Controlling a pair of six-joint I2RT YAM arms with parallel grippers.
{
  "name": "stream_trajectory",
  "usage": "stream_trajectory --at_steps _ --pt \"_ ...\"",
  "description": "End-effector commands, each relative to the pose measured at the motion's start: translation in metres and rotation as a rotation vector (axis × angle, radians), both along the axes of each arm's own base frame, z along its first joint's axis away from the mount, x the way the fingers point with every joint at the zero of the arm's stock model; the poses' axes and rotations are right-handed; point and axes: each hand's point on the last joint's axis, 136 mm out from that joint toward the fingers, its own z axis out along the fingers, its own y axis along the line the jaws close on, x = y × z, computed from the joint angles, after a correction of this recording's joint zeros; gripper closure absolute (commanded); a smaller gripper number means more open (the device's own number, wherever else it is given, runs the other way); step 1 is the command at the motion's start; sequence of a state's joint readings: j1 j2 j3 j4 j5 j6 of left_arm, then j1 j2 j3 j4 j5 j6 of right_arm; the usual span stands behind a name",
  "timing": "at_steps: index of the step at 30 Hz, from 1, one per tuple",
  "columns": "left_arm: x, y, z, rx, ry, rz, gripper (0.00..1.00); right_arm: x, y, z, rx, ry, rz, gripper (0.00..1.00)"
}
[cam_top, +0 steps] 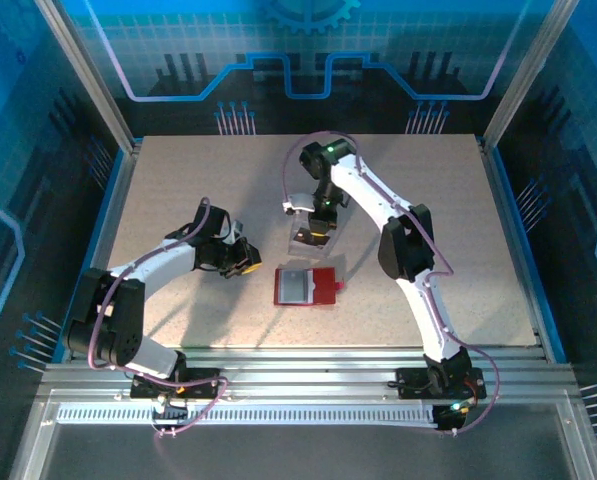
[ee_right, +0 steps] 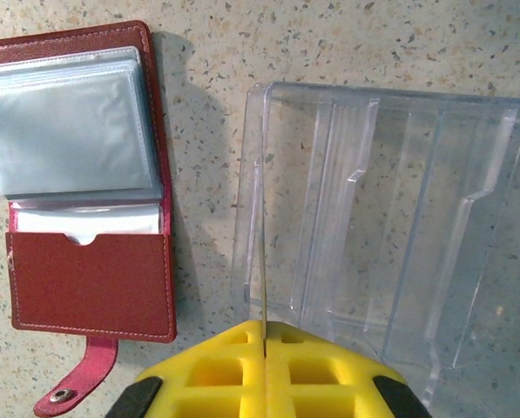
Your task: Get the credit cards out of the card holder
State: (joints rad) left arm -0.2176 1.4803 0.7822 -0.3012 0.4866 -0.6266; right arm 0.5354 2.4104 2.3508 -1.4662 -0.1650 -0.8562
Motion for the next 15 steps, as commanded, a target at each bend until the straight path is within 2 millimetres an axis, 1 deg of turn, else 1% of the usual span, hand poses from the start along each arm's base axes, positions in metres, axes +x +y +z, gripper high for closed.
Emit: stream_trajectory --at_steps 1,9,15 --pt "0.004 -0.001 0.004 -0.018 -0.004 -0.01 0.85 -0.002 -0.003 0.018 0.025 -0.003 -0.024 1.0" --pt "0.0 0.0 0.0 -0.018 0.004 -0.011 0.86 0.001 -0.013 -0.007 -0.054 0.032 -0.036 1.0" --pt "-0.001 0.0 0.002 -0.017 -0.001 -0.013 0.86 0.0 -0.012 -0.018 -0.078 0.04 -0.021 1.0"
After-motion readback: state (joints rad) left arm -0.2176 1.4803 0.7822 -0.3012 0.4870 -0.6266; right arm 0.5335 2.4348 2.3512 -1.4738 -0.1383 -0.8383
